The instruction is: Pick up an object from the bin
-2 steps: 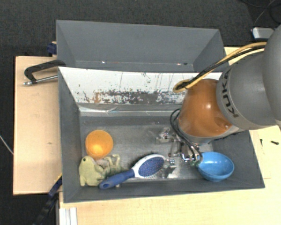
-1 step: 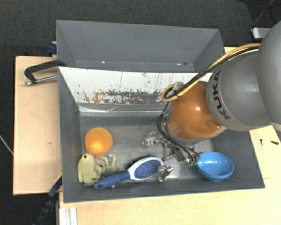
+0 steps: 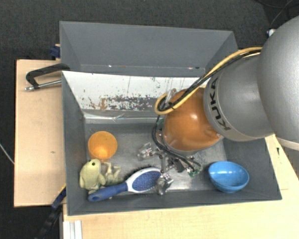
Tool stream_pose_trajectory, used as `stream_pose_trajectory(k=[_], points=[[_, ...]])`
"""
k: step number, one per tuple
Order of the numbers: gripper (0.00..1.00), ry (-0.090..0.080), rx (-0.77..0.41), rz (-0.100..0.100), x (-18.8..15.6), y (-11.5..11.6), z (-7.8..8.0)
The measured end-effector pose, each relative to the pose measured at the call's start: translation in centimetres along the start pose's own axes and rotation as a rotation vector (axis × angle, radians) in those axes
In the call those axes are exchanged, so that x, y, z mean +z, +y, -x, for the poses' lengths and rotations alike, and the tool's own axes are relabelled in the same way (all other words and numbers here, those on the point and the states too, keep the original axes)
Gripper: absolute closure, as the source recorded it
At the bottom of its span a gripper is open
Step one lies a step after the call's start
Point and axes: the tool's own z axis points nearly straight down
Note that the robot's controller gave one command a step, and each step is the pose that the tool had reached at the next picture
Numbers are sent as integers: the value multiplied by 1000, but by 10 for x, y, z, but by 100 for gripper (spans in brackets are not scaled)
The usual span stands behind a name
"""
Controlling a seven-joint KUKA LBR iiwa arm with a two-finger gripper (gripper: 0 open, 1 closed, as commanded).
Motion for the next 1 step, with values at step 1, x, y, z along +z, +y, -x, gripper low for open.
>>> stream_pose_trajectory(k=[1], points=[[100, -4, 0, 2, 0, 1, 1]])
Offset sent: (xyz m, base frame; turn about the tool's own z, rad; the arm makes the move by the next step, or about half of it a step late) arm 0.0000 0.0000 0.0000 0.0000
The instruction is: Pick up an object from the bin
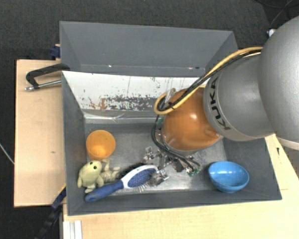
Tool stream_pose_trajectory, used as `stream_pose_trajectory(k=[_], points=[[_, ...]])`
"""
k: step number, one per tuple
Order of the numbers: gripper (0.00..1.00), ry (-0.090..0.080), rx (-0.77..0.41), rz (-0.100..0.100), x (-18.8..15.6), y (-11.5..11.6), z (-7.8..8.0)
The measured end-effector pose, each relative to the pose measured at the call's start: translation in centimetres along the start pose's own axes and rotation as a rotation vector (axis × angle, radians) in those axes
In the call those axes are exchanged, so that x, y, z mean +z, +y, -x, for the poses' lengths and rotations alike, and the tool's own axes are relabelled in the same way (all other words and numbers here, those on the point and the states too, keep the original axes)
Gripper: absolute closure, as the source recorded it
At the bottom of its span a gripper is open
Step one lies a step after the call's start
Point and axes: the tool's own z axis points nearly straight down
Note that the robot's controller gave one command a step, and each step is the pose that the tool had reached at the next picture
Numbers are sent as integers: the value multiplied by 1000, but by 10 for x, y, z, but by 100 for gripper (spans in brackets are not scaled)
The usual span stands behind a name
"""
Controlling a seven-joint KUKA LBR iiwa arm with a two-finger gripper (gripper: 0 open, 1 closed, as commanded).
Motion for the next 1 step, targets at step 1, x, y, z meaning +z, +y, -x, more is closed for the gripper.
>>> stream_pose_trajectory(k=[1], points=[[100, -3, -188, 2, -165, 2, 12]])
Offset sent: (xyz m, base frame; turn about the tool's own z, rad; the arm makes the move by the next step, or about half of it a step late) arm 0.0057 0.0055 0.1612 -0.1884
